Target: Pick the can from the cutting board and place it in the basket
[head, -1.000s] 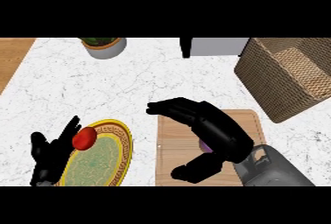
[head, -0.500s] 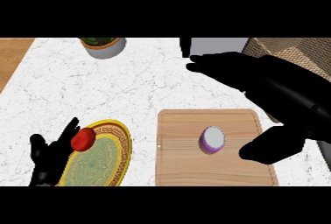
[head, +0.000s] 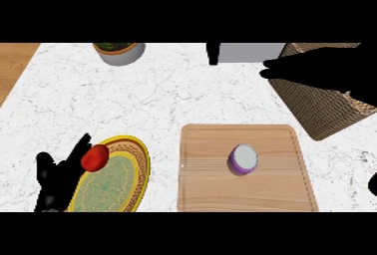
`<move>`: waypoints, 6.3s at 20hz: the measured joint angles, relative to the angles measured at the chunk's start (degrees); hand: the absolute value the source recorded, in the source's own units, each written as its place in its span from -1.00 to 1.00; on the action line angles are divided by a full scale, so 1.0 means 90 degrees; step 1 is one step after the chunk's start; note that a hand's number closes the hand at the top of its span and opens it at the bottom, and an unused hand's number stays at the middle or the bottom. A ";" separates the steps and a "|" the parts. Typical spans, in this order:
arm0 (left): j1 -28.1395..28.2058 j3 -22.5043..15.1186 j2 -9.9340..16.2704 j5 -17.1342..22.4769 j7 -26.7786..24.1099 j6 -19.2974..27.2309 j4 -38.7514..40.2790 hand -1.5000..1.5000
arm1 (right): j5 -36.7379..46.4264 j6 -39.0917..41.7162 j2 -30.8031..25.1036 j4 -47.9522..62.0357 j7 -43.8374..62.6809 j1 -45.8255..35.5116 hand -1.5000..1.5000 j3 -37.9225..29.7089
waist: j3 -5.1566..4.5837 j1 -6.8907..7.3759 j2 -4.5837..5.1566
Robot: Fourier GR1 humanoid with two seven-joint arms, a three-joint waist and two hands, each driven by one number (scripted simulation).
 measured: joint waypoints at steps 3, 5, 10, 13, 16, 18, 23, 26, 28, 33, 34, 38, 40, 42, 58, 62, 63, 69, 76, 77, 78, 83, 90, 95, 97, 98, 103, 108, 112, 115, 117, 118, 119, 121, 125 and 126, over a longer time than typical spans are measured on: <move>-0.0033 0.0011 -0.0042 -0.0027 -0.0030 -0.0033 0.0041 0.00 | -0.0269 0.0229 -0.0163 0.0101 0.0083 -0.0085 -1.00 -0.0082 | 0.0012 0.0038 0.0011; -0.0108 0.0058 -0.0024 -0.0021 0.0063 -0.0071 0.0106 0.00 | -0.0428 0.0311 -0.0186 0.0141 0.0111 -0.0124 -1.00 -0.0135 | 0.0017 0.0056 0.0017; -0.0103 0.0066 -0.0040 -0.0101 0.0211 -0.0065 0.0040 0.00 | -0.0302 0.0262 -0.0013 -0.0219 0.0180 0.0430 -1.00 -0.0177 | 0.0018 0.0060 0.0025; -0.0113 0.0099 -0.0074 -0.0097 0.0220 -0.0111 0.0049 0.00 | -0.0056 0.0111 0.0340 -0.0383 0.0323 0.0626 -1.00 -0.0037 | 0.0019 0.0082 0.0031; -0.0115 0.0108 -0.0105 -0.0138 0.0224 -0.0136 0.0035 0.00 | 0.0409 0.0023 0.0689 -0.0485 0.0217 0.0978 -1.00 0.0054 | 0.0023 0.0099 0.0039; -0.0053 0.0122 -0.0126 -0.0144 0.0123 -0.0185 0.0003 0.00 | 0.0689 -0.0042 0.0890 -0.0524 0.0181 0.1142 -1.00 0.0104 | 0.0019 0.0106 0.0042; -0.0088 0.0170 -0.0149 -0.0170 0.0218 -0.0231 0.0022 0.00 | 0.1645 -0.0184 0.1424 -0.0563 0.0051 0.1531 -1.00 0.0518 | 0.0025 0.0130 0.0049; -0.0096 0.0194 -0.0167 -0.0231 0.0200 -0.0238 0.0045 0.00 | 0.2138 -0.0145 0.1543 -0.0369 -0.0164 0.1634 -1.00 0.0680 | 0.0030 0.0140 0.0050; -0.0098 0.0232 -0.0167 -0.0229 0.0203 -0.0281 0.0058 0.00 | 0.2534 -0.0204 0.1677 -0.0332 -0.0322 0.1813 -1.00 0.0853 | 0.0029 0.0136 0.0050; -0.0017 0.0275 -0.0251 -0.0276 0.0022 -0.0333 0.0056 0.00 | 0.3349 -0.0412 0.1768 -0.0009 -0.1073 0.2210 -1.00 0.1001 | 0.0038 0.0137 0.0047; -0.0044 0.0308 -0.0225 -0.0251 0.0076 -0.0373 0.0075 0.00 | 0.3496 -0.0482 0.1780 0.0043 -0.1220 0.2293 -1.00 0.1023 | 0.0036 0.0131 0.0048; -0.0063 0.0315 -0.0272 -0.0350 0.0132 -0.0338 0.0097 0.00 | 0.4029 -0.0747 0.1959 0.0268 -0.1620 0.2473 -1.00 0.1167 | 0.0047 0.0129 0.0041; -0.0065 0.0318 -0.0307 -0.0403 0.0130 -0.0322 0.0105 0.00 | 0.4248 -0.0843 0.2083 0.0426 -0.1766 0.2477 -1.00 0.1218 | 0.0054 0.0135 0.0037; -0.0053 0.0353 -0.0305 -0.0396 0.0127 -0.0376 0.0090 0.00 | 0.4442 -0.0900 0.2132 0.0544 -0.1934 0.2515 -1.00 0.1228 | 0.0046 0.0130 0.0038; 0.0009 0.0490 -0.0394 -0.0487 0.0327 -0.0560 -0.0050 0.00 | 0.5837 -0.1384 0.2759 0.1404 -0.2631 0.2891 -1.00 0.1640 | 0.0028 0.0116 0.0038; 0.0008 0.0534 -0.0412 -0.0508 0.0409 -0.0588 -0.0081 0.00 | 0.6185 -0.1405 0.2837 0.1672 -0.2700 0.2971 -1.00 0.1764 | 0.0021 0.0112 0.0042; -0.0018 0.0516 -0.0445 -0.0587 0.0445 -0.0526 -0.0052 0.00 | 0.6257 -0.1410 0.2894 0.1754 -0.2712 0.2968 -1.00 0.1791 | 0.0033 0.0116 0.0039; -0.0007 0.0602 -0.0515 -0.0632 0.0441 -0.0567 -0.0066 0.00 | 0.6588 -0.1636 0.3032 0.2292 -0.3160 0.2944 -1.00 0.1679 | 0.0033 0.0124 0.0041; -0.0004 0.0699 -0.0542 -0.0668 0.0431 -0.0681 -0.0040 0.00 | 0.6982 -0.1830 0.3211 0.2497 -0.3398 0.3108 -1.00 0.1699 | 0.0031 0.0109 0.0038; 0.0002 0.0698 -0.0555 -0.0691 0.0454 -0.0677 -0.0052 0.00 | 0.7030 -0.1856 0.3228 0.2514 -0.3421 0.3132 1.00 0.1679 | 0.0032 0.0107 0.0036; 0.0017 0.0690 -0.0569 -0.0729 0.0492 -0.0651 -0.0099 0.00 | 0.7125 -0.1930 0.3286 0.2570 -0.3451 0.3178 1.00 0.1723 | 0.0027 0.0108 0.0037; 0.0004 0.0733 -0.0613 -0.0772 0.0514 -0.0690 -0.0091 0.00 | 0.7540 -0.2241 0.3235 0.2683 -0.3949 0.3073 1.00 0.1847 | 0.0030 0.0117 0.0038; 0.0009 0.0806 -0.0669 -0.0843 0.0360 -0.0790 -0.0004 0.00 | 0.8024 -0.2782 0.3198 0.2947 -0.4532 0.3054 1.00 0.1796 | 0.0031 0.0117 0.0015; 0.0099 0.0852 -0.0720 -0.0883 0.0339 -0.0768 -0.0049 0.00 | 0.8241 -0.3199 0.3021 0.2623 -0.4564 0.3515 1.00 0.1643 | 0.0036 0.0057 -0.0008; 0.0205 0.0894 -0.0720 -0.0854 0.0315 -0.0766 -0.0111 0.00 | 0.8243 -0.3417 0.2743 0.2176 -0.4471 0.4062 1.00 0.1512 | 0.0031 -0.0023 -0.0031; 0.0267 0.0923 -0.0716 -0.0845 0.0233 -0.0774 -0.0111 0.00 | 0.8225 -0.3521 0.2571 0.1973 -0.4442 0.4342 1.00 0.1416 | 0.0030 -0.0075 -0.0044; 0.0372 0.0958 -0.0701 -0.0884 0.0370 -0.0699 -0.0237 0.00 | 0.7740 -0.4194 0.2060 0.0924 -0.4481 0.5725 1.00 0.0746 | 0.0037 -0.0191 -0.0039; 0.0492 0.1038 -0.0666 -0.0821 0.0417 -0.0696 -0.0341 0.00 | 0.5832 -0.4267 0.2868 0.0091 -0.4565 0.6375 1.00 -0.0024 | 0.0038 -0.0312 -0.0014; 0.0540 0.1029 -0.0679 -0.0803 0.0416 -0.0707 -0.0410 0.00 | 0.4404 -0.4082 0.3069 -0.0950 -0.4348 0.6588 1.00 -0.0948 | 0.0021 -0.0309 -0.0018; 0.0498 0.1003 -0.0720 -0.0842 0.0356 -0.0700 -0.0380 0.00 | 0.3384 -0.3813 0.3005 -0.1594 -0.3790 0.6569 1.00 -0.1777 | 0.0020 -0.0249 -0.0008; 0.0433 0.1007 -0.0698 -0.0818 0.0375 -0.0758 -0.0345 0.00 | 0.2757 -0.3656 0.2833 -0.1893 -0.3289 0.6373 1.00 -0.2416 | 0.0011 -0.0203 0.0003; 0.0379 0.1026 -0.0679 -0.0810 0.0373 -0.0785 -0.0286 0.00 | 0.2448 -0.3587 0.2712 -0.1918 -0.3094 0.6253 1.00 -0.2767 | 0.0011 -0.0184 0.0009; 0.0360 0.1004 -0.0687 -0.0828 0.0377 -0.0789 -0.0285 0.00 | 0.2182 -0.3553 0.2606 -0.2013 -0.2772 0.6094 1.00 -0.3036 | 0.0010 -0.0154 0.0011; 0.0308 0.0967 -0.0706 -0.0876 0.0392 -0.0780 -0.0265 0.00 | 0.1644 -0.3490 0.2331 -0.2010 -0.2231 0.5754 1.00 -0.3616 | 0.0010 -0.0100 0.0014; 0.0228 0.0928 -0.0726 -0.0877 0.0376 -0.0856 -0.0235 0.00 | 0.0652 -0.3370 0.1645 -0.1567 -0.1306 0.4916 1.00 -0.4535 | 0.0002 0.0006 0.0026; 0.0169 0.0921 -0.0713 -0.0882 0.0449 -0.0867 -0.0216 0.00 | 0.0466 -0.3340 0.1445 -0.1328 -0.1139 0.4656 1.00 -0.4688 | 0.0000 0.0037 0.0034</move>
